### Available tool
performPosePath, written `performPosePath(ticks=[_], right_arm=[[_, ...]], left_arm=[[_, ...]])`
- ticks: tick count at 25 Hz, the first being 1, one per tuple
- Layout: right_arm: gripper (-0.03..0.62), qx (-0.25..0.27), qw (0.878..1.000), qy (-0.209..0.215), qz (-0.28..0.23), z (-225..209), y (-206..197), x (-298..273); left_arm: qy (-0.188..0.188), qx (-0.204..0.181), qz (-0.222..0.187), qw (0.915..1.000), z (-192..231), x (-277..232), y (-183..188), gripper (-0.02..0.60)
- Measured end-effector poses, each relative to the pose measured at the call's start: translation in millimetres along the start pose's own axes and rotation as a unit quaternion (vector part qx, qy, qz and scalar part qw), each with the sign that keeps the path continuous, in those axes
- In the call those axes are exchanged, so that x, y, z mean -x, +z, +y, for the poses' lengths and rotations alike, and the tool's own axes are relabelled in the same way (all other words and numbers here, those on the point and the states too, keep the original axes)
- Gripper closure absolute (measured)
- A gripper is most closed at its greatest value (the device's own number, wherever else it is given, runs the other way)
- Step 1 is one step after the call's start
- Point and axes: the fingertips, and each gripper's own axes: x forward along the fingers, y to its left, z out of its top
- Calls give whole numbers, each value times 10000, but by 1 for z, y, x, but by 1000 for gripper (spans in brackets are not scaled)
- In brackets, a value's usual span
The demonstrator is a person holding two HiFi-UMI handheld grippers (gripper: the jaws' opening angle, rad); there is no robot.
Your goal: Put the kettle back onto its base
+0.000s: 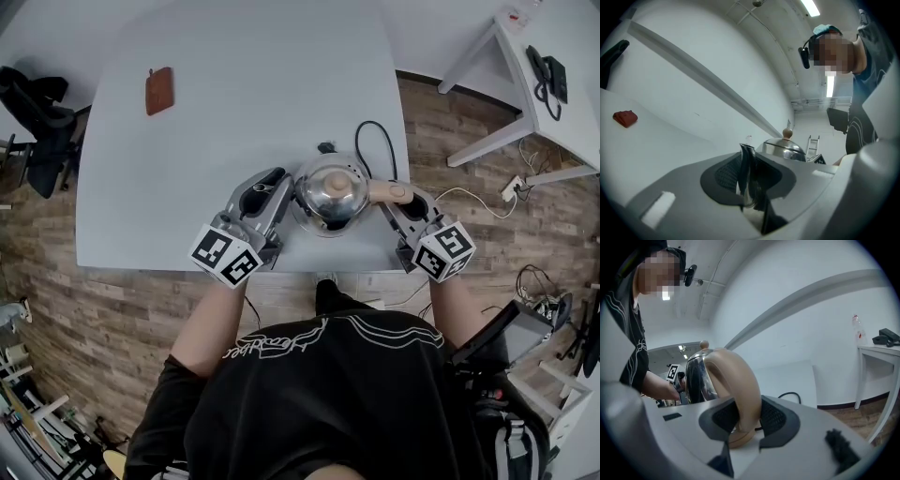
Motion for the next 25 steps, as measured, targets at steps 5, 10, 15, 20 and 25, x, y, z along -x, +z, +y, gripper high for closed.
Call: performPosePath(ticks=[5,10,15,20,25], right_arm=[[460,-180,9998,-59,3,-1,-2,2],[407,-281,9994,-120,147,-1,-10,8],[401,-406,9987,-288,139,5,-14,28],[401,-85,9992,-358,169,31,-9,59],[402,458,9984,-76,312,101,5,93]], left_arm=[[137,245,59,9996,3,1,2,478],[290,284,19,9992,7,9,4,430],[531,404,35,9978,4,31,5,426],[535,390,284,9974,-17,61,-9,426],[141,262,665,9973,-75,89,-14,430]])
